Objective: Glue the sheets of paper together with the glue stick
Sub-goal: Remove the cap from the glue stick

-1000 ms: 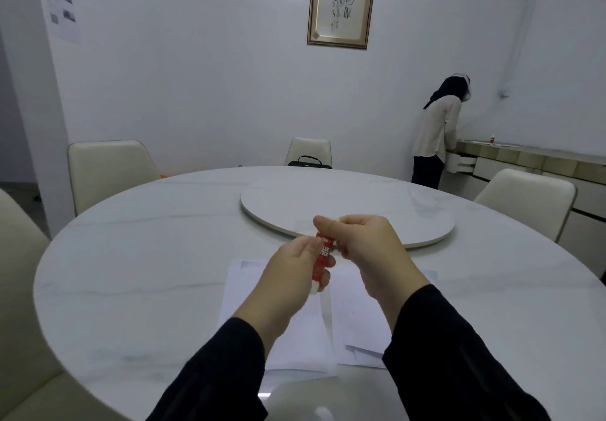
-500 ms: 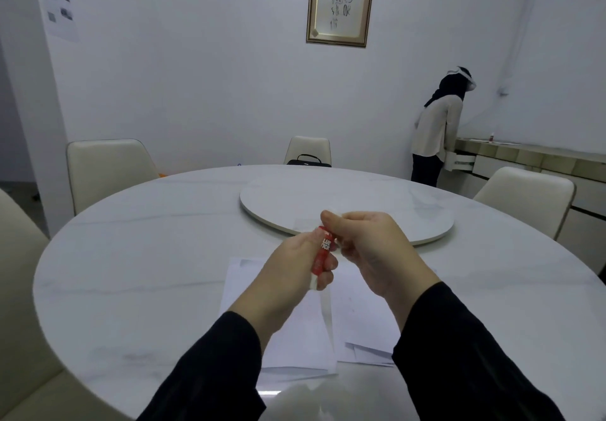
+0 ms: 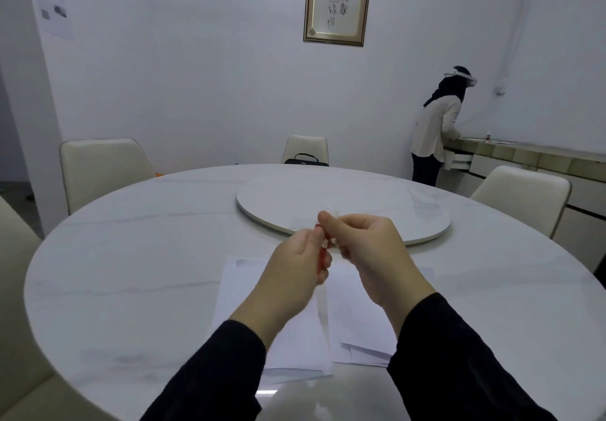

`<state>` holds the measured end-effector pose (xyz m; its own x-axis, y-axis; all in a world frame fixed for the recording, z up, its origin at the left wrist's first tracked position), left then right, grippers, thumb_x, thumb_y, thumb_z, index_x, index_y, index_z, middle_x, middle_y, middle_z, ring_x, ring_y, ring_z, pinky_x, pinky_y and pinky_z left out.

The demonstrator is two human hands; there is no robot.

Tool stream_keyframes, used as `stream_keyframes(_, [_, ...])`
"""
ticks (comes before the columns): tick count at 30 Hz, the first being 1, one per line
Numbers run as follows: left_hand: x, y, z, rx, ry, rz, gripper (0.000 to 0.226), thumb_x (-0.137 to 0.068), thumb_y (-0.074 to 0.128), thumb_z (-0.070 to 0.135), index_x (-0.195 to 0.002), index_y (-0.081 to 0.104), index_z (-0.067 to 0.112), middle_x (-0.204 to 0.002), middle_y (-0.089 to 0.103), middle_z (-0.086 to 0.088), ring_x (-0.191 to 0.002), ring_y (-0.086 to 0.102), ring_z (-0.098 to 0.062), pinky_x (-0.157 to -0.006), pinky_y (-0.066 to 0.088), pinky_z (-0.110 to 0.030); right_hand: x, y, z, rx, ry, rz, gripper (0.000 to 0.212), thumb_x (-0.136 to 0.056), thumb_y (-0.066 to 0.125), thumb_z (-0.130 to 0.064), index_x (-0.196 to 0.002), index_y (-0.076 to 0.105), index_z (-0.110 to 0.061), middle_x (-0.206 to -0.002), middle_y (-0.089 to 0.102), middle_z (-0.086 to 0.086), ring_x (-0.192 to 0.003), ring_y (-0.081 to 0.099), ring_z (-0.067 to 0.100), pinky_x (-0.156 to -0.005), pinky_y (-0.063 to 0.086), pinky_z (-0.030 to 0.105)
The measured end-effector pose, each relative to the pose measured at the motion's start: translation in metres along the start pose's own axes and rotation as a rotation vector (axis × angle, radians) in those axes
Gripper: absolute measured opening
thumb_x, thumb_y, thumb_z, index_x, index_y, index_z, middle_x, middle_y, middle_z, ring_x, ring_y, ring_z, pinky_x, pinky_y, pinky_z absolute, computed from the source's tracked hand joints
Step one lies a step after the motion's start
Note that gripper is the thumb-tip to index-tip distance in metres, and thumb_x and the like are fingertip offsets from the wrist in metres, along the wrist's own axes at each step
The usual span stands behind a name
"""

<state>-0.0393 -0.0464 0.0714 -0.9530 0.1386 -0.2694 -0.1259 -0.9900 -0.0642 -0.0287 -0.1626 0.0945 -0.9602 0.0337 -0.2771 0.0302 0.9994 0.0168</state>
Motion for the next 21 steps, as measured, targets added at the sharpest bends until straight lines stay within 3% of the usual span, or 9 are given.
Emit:
stream_keyframes(2, [0.003,0.007,0.001,-0.305,0.181,0.098,0.034,-0.1,0.028,0.035,-0.084,0.052,0.018,-0.07,0.051,0.006,-0.058,0.045,-0.009,-0.058,0.037,-0.019,-0.001,0.002,-0.002,0.073,-0.026,0.036,0.033,-0.08,0.072,-0.027,-0.068,0.067,0.004,-0.051,0.056,-0.003,-0.046,0.049,0.004,-0.061,0.04,0.024])
stream_keyframes(4, [0.003,0.009,0.0,-0.387,0.234,0.142,0.032,-0.1,0.027,0.036,-0.083,0.05,0.02,-0.071,0.051,0.008,-0.06,0.045,-0.008,-0.056,0.035,-0.017,-0.002,0.004,-0.004,0.095,-0.019,0.041,0.032,-0.081,0.071,-0.026,-0.065,0.065,0.001,-0.051,0.055,-0.002,-0.047,0.05,0.006,-0.059,0.04,0.024])
stream_keyframes(8, [-0.002,0.009,-0.001,0.111,0.047,-0.058,0.038,-0.101,0.031,0.033,-0.086,0.057,0.01,-0.063,0.049,0.003,-0.051,0.042,-0.008,-0.051,0.037,-0.019,-0.005,-0.003,-0.009,-0.038,0.04,-0.053,0.022,-0.081,0.07,-0.018,-0.077,0.064,0.003,-0.057,0.05,0.009,-0.053,0.044,0.019,-0.061,0.04,0.029])
stream_keyframes(11, [-0.005,0.005,-0.004,0.462,-0.12,-0.238,0.038,-0.1,0.032,0.033,-0.082,0.056,0.01,-0.057,0.046,0.002,-0.044,0.036,-0.008,-0.049,0.035,-0.017,-0.006,0.0,-0.007,-0.065,0.062,-0.108,0.018,-0.083,0.067,-0.014,-0.08,0.063,0.004,-0.055,0.047,0.01,-0.05,0.042,0.019,-0.055,0.043,0.022])
stream_keyframes(14, [0.002,0.004,-0.016,0.782,-0.325,-0.438,0.034,-0.093,0.042,0.034,-0.08,0.055,0.006,-0.055,0.043,0.002,-0.039,0.035,-0.007,-0.042,0.034,-0.015,-0.02,-0.013,-0.014,-0.246,0.035,0.022,0.016,-0.084,0.063,-0.006,-0.07,0.06,0.001,-0.06,0.048,0.007,-0.044,0.037,0.01,-0.041,0.034,0.014])
stream_keyframes(16, [0.008,0.003,-0.032,0.837,-0.376,-0.422,0.032,-0.09,0.045,0.033,-0.081,0.055,0.005,-0.056,0.044,0.0,-0.04,0.036,-0.008,-0.043,0.032,-0.016,-0.036,-0.039,-0.023,-0.315,-0.003,0.134,0.018,-0.086,0.062,-0.01,-0.07,0.061,-0.004,-0.063,0.052,0.003,-0.044,0.037,0.004,-0.04,0.029,0.011])
stream_keyframes(19, [-0.001,-0.008,-0.044,0.735,-0.304,-0.237,0.03,-0.094,0.04,0.03,-0.088,0.054,0.004,-0.061,0.05,-0.004,-0.046,0.042,-0.012,-0.05,0.038,-0.02,-0.049,-0.055,-0.011,-0.015,-0.011,0.115,0.019,-0.084,0.067,-0.02,-0.082,0.065,0.0,-0.069,0.051,0.007,-0.058,0.039,0.01,-0.056,0.032,0.019])
stream_keyframes(21, [-0.014,-0.015,-0.042,0.657,-0.239,-0.151,0.031,-0.098,0.037,0.027,-0.091,0.056,0.004,-0.065,0.054,-0.006,-0.051,0.046,-0.015,-0.057,0.039,-0.023,-0.052,-0.048,0.013,0.05,0.019,0.114,0.022,-0.082,0.069,-0.019,-0.088,0.066,0.002,-0.074,0.048,0.007,-0.065,0.039,0.012,-0.066,0.033,0.025])
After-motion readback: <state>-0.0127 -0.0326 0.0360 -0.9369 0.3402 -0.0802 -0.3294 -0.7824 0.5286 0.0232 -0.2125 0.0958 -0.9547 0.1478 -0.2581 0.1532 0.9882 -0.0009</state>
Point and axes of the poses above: each hand's wrist, its own x-axis away from the middle knuckle, its own y-axis out of the palm, z = x × y, the point moved 2 cm from there along -x, towards the middle knuckle
